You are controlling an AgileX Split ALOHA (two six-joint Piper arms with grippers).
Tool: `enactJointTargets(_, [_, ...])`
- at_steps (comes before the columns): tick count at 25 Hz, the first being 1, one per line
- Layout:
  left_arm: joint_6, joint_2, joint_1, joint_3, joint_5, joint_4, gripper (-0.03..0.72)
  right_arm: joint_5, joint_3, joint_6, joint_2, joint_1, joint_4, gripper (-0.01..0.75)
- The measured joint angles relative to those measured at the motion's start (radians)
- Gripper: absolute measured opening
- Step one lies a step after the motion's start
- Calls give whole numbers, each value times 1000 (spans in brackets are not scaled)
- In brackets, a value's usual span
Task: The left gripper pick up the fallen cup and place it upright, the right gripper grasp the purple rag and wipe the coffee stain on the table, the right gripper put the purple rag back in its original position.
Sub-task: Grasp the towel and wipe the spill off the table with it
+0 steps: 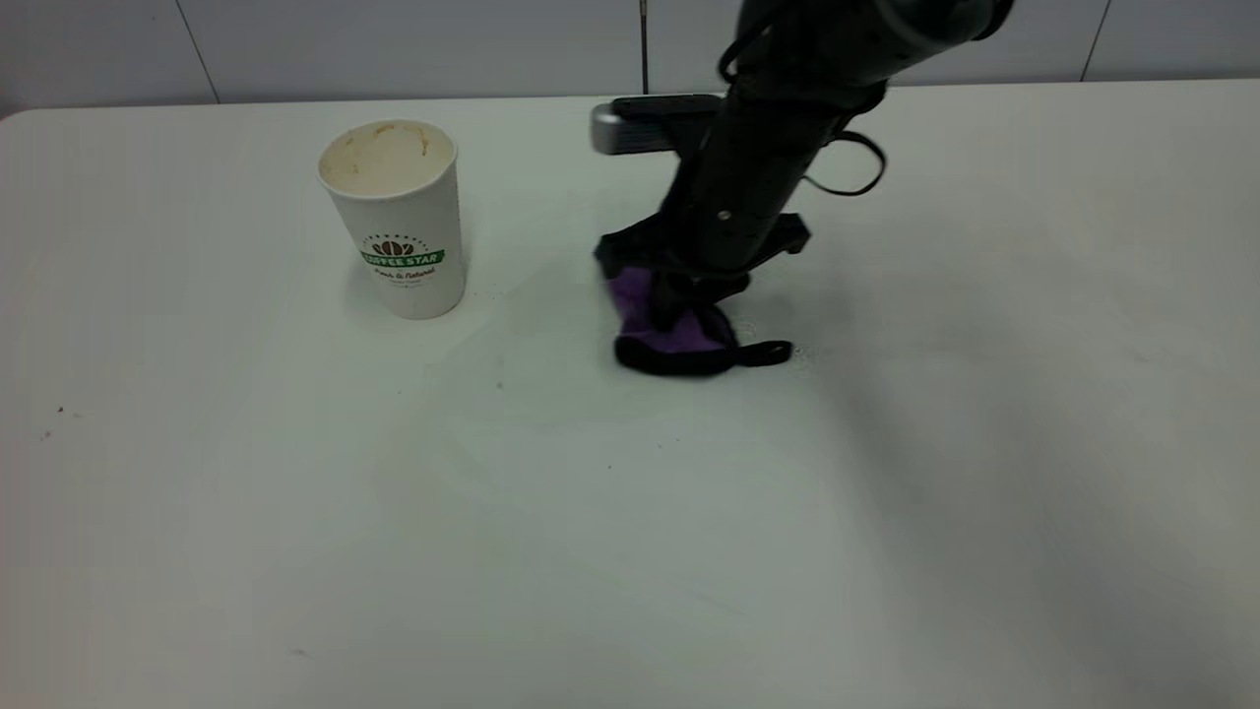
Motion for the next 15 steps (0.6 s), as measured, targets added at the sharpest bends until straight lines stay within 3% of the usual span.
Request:
enactJointTargets(11, [1, 0, 0, 0, 0, 0, 428, 208, -4, 181, -16, -287, -218, 77])
enactJointTargets(15, [1, 0, 0, 0, 0, 0, 428, 260, -7, 187, -16, -393, -221, 116])
